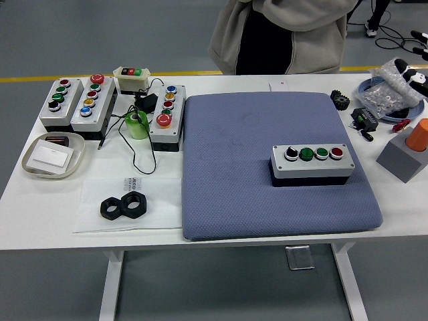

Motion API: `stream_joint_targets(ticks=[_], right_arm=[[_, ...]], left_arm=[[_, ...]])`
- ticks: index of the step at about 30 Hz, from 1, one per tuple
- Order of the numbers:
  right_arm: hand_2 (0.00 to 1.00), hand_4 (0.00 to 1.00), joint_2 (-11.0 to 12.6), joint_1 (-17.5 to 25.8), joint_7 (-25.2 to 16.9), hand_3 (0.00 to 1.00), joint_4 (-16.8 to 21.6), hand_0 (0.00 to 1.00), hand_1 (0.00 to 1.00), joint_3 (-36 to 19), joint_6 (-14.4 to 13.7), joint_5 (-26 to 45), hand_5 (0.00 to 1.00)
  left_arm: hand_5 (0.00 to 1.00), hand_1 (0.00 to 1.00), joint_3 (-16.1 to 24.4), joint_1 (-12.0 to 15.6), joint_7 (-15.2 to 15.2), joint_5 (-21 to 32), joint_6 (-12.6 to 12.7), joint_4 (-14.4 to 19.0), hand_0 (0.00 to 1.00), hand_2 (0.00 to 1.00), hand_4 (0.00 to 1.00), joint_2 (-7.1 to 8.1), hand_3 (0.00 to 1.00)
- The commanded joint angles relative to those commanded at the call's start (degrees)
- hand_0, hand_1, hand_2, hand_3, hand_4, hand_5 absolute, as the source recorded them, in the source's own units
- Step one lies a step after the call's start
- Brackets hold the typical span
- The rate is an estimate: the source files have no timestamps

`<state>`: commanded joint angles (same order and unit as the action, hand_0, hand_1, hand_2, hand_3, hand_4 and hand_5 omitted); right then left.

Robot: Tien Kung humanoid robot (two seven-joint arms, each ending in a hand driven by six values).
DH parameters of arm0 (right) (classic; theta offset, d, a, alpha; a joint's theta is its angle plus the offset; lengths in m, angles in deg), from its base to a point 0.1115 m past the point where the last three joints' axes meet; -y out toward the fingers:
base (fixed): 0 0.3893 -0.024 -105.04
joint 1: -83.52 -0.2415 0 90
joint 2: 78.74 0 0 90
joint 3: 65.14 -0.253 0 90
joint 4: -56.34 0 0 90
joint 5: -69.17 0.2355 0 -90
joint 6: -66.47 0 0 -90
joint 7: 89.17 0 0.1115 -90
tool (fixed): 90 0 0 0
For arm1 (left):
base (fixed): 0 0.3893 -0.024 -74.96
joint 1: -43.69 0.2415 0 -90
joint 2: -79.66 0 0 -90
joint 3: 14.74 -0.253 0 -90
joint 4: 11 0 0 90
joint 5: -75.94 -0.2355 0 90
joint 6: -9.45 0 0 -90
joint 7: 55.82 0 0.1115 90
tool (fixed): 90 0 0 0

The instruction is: Pick up the button,place it on the desk,press the button,press the button

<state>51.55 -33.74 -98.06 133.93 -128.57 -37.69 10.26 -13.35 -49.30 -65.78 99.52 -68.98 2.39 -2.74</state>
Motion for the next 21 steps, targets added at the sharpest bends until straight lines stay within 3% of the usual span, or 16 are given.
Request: stream_joint_targets(ticks=[2, 3, 9, 10, 21], right_arm=[[0.968, 0.77, -0.17, 0.56, -1.01, 0.986, -0.05, 0.992, 0.917, -1.0, 0.22, 4.21, 0.614], [0.913, 0.765, -0.36, 1.1, -1.66, 0.917, -0.19, 0.963, 0.88, -1.99, 0.7, 7.09, 0.614], [0.913, 0.765, -0.85, 2.54, -1.55, 0.917, -1.67, 0.963, 0.88, -5.36, 3.91, 19.46, 0.614], [0.884, 0.761, -0.92, 2.64, -1.38, 0.874, -1.99, 0.953, 0.86, -5.71, 4.47, 20.93, 0.619], [0.834, 0.746, -1.96, 2.5, -0.11, 0.823, -6.91, 0.925, 0.827, -7.17, 5.36, 23.95, 0.619]], left_arm=[[0.998, 0.854, 0.07, -0.02, 0.06, -0.18, 0.0, 0.01, 0.748, 0.918, 0.654, 0.02, 0.842], [0.998, 0.854, 0.1, 0.0, 0.07, -0.2, -0.01, 0.01, 0.748, 0.918, 0.653, 0.02, 0.841], [0.998, 0.854, 0.12, -0.02, 0.08, -0.33, -0.05, 0.02, 0.748, 0.918, 0.653, 0.13, 0.841], [0.998, 0.854, 0.18, -0.02, 0.11, -0.39, -0.05, 0.02, 0.743, 0.918, 0.653, 0.14, 0.843], [0.998, 0.854, 0.7, 0.01, 0.4, -1.17, 0.03, 0.06, 0.743, 0.918, 0.653, 0.1, 0.843]])
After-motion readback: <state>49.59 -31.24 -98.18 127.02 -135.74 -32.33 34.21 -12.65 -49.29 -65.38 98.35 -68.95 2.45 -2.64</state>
